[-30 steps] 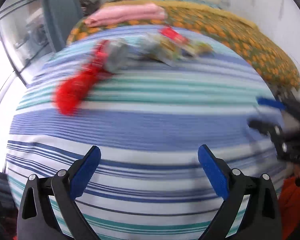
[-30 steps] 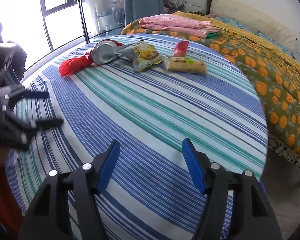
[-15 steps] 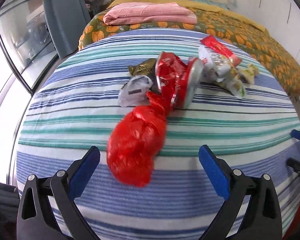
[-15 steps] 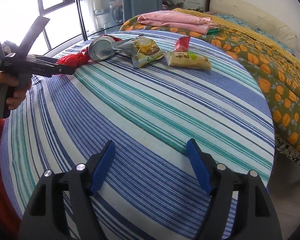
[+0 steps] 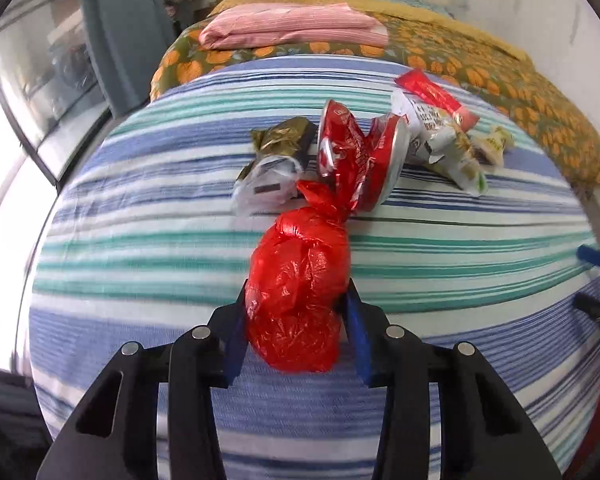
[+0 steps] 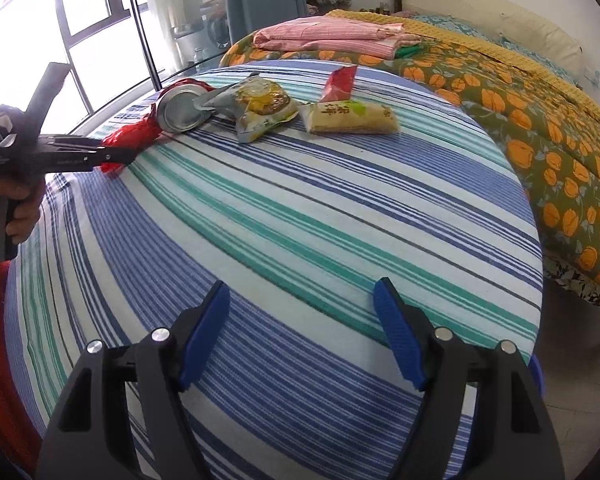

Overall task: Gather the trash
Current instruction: 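Grasp the red plastic bag with the left tool while the right tool returns over the table, then grasp the cream snack bar with the right tool while the left tool lifts the red bag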

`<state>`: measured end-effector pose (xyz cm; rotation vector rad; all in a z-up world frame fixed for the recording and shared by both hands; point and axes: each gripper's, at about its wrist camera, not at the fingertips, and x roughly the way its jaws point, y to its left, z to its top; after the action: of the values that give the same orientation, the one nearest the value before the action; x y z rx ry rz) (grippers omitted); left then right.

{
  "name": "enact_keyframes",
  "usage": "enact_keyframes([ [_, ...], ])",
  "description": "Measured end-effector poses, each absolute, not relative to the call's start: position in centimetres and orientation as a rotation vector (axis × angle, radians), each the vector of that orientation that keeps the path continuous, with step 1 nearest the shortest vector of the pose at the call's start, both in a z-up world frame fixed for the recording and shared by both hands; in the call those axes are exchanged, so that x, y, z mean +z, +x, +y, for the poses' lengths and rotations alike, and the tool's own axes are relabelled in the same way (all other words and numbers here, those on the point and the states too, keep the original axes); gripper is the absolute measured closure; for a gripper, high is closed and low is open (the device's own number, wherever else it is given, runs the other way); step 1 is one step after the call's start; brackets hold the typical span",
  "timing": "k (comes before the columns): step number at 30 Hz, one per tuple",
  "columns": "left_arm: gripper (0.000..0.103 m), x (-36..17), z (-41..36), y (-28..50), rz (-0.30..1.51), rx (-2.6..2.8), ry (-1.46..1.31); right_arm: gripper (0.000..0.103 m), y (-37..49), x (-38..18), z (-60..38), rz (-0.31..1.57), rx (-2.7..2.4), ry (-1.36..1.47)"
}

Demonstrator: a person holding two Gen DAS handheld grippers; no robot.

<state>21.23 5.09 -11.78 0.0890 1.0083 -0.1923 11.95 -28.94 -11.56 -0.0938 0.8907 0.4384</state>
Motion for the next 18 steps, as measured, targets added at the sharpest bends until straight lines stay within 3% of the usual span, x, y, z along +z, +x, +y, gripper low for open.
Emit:
enact_keyframes([
  [4,0.061,-11.7,5.0,18.5,1.061,-0.208,-0.049,0.031,14.2,-11.0,-29.0,0.924,0.391,-0.023],
  [9,0.061,-11.7,1.4,15.3,1.041,-0.247,0.035,0.036,20.1,-9.7,-28.7,0.971,0.332,0.208],
  [18,0.056,-12.2,-1.3,14.7,1.016,-0.258,0.114,0.033,28.8,-10.6,-27.6,1.018,0.108,0.490],
])
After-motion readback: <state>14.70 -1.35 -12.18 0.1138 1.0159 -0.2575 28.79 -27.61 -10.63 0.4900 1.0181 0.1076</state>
